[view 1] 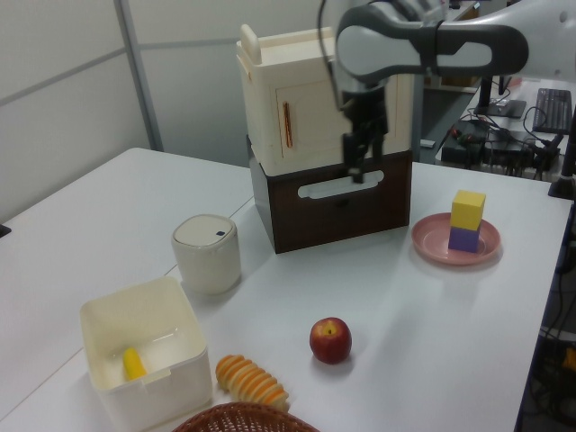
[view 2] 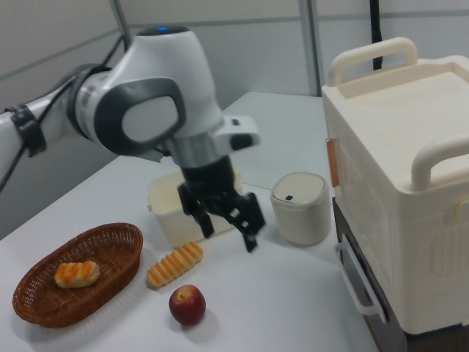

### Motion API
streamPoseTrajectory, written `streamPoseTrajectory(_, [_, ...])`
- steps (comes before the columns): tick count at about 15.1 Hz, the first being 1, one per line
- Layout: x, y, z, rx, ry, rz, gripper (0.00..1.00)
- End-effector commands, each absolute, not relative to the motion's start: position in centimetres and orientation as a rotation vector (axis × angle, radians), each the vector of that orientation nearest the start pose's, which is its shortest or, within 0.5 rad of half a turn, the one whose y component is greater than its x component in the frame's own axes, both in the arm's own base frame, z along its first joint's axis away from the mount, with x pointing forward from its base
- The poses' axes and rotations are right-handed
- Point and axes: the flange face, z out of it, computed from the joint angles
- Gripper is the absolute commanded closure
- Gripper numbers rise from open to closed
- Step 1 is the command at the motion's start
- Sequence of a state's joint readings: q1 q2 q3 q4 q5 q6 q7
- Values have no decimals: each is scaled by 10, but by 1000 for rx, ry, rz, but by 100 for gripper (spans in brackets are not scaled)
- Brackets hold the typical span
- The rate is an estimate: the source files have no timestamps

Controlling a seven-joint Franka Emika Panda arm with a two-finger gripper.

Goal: Put the yellow cube on the table
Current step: 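Move the gripper toward the yellow cube on the pink plate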

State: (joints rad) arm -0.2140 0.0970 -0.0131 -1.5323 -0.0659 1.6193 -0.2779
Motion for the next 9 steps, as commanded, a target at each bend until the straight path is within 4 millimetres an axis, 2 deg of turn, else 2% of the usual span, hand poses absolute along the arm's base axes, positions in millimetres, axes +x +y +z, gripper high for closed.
streamPoseTrajectory(1, [543, -212, 591, -3176, -175, 68, 0])
streamPoseTrajectory(3, [523, -259, 588, -3168, -184, 82, 0])
streamPoseTrajectory(6, [492, -314, 571, -3152, -228, 132, 0])
streamPoseTrajectory(9, [475, -358, 546, -3146, -173, 145, 0])
